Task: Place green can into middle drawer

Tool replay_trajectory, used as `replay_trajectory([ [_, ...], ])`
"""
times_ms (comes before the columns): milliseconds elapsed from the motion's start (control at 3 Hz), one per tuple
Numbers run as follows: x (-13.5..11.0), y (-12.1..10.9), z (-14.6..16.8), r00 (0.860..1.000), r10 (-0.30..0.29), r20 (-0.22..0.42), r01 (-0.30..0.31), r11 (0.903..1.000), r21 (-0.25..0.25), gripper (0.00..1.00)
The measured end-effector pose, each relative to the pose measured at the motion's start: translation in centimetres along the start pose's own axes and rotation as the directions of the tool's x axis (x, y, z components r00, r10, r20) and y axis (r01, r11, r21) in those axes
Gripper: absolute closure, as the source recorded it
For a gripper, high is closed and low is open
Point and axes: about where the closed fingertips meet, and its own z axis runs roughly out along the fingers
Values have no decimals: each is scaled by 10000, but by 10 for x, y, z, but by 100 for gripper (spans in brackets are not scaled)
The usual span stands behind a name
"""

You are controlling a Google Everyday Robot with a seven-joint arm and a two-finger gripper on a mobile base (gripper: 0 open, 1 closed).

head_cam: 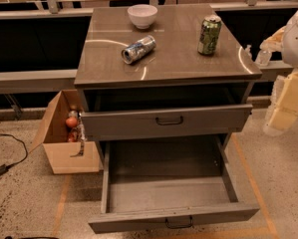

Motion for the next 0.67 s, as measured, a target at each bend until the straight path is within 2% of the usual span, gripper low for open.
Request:
replay_trajectory([
  [667, 0, -1, 0, 10000, 40, 50, -41, 10000, 25, 0],
])
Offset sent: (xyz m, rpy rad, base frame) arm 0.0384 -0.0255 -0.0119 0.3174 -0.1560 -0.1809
